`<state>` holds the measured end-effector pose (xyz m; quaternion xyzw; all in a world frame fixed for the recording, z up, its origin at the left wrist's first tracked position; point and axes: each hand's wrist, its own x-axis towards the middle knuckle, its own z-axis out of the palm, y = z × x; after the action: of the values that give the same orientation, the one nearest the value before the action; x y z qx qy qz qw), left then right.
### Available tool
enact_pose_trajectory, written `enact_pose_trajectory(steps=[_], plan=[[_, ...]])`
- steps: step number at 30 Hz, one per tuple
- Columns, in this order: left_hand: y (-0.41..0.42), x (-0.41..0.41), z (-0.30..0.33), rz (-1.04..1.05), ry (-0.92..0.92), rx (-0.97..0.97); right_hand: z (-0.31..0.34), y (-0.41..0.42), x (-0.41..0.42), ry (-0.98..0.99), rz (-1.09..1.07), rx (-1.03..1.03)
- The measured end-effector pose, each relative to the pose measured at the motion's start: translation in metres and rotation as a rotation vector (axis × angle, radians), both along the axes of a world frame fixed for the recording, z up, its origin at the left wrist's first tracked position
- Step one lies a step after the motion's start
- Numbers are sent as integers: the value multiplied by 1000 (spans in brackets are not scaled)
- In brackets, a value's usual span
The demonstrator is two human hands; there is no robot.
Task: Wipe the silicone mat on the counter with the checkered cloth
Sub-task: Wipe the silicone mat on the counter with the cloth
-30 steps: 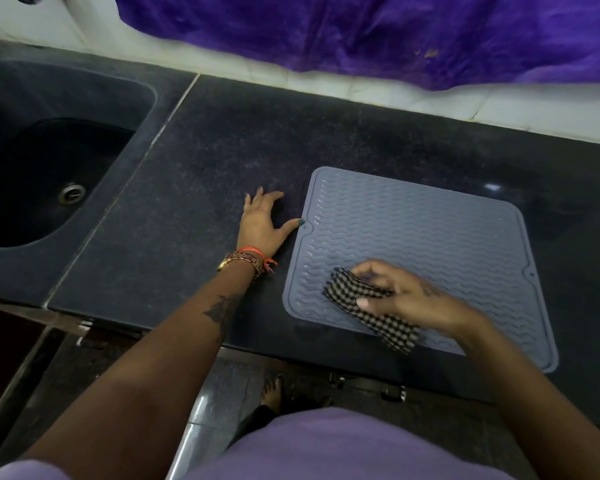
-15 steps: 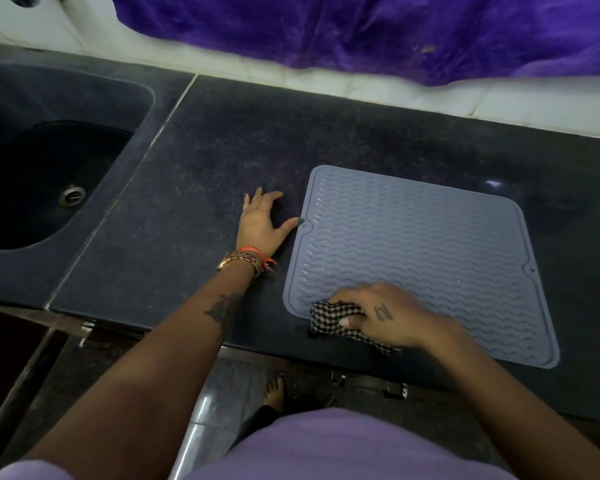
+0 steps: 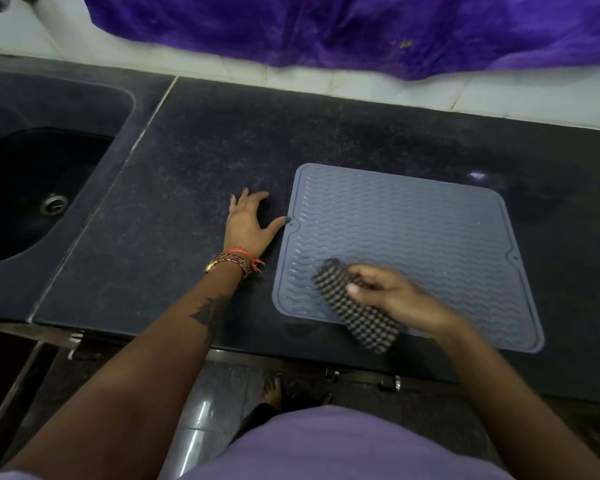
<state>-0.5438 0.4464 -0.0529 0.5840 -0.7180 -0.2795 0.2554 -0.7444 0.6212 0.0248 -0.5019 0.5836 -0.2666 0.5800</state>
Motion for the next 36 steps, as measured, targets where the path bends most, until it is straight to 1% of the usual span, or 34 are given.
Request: enact_pose_trajectory(steps=[2,5,7,9,11,13,18,21,26,36], plan=[[2,0,0,-8,13,-18,-10,-3,28,212,139,-167],[1,0,0,-12,-4,-32,-22,-6,59,636,318,-476],[1,0,-1,-19,-14,-42,-29,-1,72,864,354,-601],[1,-1,-1,-26,-15,-58,-33,8,75,985,312,-648],[2,-1,-1,-28,-15,-77,-37,16,74,1017,262,-647],[2,-1,-1,-25,-21,-76,-39,21,71,1024,272,-646],[1,1,-4,-40,-53,-75,-42,28,55,996,234,-727],[2,1,-3,-37,-67,-76,-42,36,37,985,190,-726],[5,-1,0,-12,-108,-58,-41,57,-9,1025,140,-680],[7,-2,3,-37,-161,-73,-35,108,-101,1108,-11,-456]])
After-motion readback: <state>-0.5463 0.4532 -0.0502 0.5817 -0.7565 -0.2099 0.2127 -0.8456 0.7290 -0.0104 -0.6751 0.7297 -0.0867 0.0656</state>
